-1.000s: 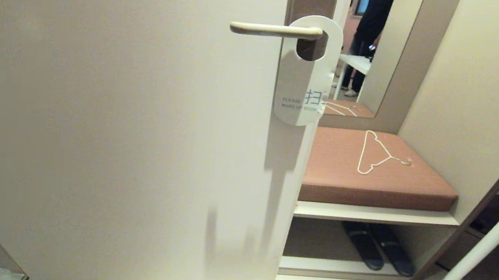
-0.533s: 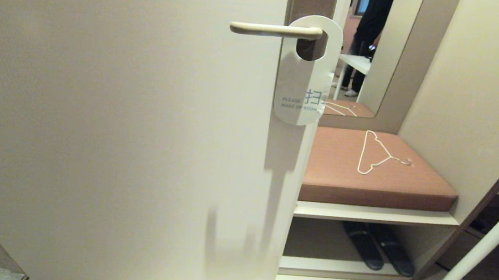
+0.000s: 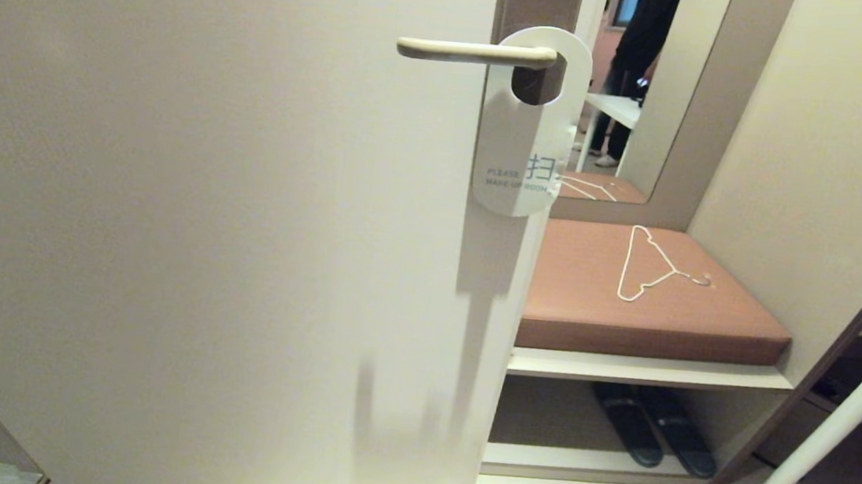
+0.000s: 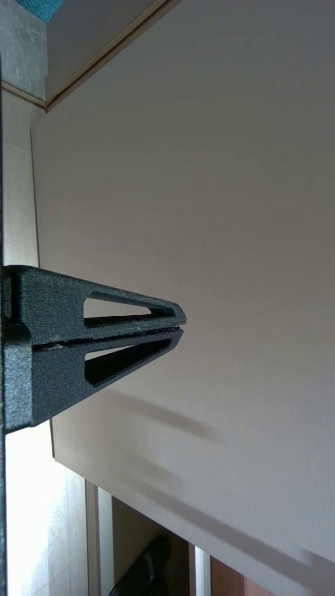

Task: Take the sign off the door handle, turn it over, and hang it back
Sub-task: Take down the sign

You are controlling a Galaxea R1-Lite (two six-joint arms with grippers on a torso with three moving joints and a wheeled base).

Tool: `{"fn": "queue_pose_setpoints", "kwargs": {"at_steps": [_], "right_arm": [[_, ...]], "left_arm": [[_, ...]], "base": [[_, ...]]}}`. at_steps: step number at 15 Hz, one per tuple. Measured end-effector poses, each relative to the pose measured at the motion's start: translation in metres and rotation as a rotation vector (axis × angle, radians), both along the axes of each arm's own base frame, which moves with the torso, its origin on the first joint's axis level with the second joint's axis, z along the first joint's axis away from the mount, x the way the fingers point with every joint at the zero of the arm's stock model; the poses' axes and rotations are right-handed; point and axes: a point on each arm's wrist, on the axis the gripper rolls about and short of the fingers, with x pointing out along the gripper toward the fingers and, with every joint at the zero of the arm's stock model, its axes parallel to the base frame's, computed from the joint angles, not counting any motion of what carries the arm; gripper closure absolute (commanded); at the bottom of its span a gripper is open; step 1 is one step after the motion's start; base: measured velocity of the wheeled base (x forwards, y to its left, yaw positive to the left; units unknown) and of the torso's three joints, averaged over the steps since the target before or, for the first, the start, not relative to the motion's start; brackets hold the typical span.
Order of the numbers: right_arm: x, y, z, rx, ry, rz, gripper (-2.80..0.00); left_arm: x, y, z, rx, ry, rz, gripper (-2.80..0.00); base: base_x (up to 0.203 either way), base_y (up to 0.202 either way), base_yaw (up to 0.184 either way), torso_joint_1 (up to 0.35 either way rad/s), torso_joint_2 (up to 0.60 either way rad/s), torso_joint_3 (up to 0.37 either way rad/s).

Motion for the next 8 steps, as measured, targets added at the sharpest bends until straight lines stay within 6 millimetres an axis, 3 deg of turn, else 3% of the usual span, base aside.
{"fn": "queue_pose_setpoints", "kwargs": {"at_steps": [3, 8], "right_arm": [[0.007, 0.000, 0.029, 0.026, 0.004, 0.001, 0.00], [0.043, 0.000, 0.085, 0.052, 0.008, 0.002, 0.00]], "left_arm": [[0.000, 0.000, 0.000, 0.000, 0.000, 0.000, 0.00], [0.000, 0.000, 0.000, 0.000, 0.000, 0.000, 0.00]], "base": [[0.000, 0.000, 0.000, 0.000, 0.00, 0.000], [0.000, 0.000, 0.000, 0.000, 0.00, 0.000]]}}
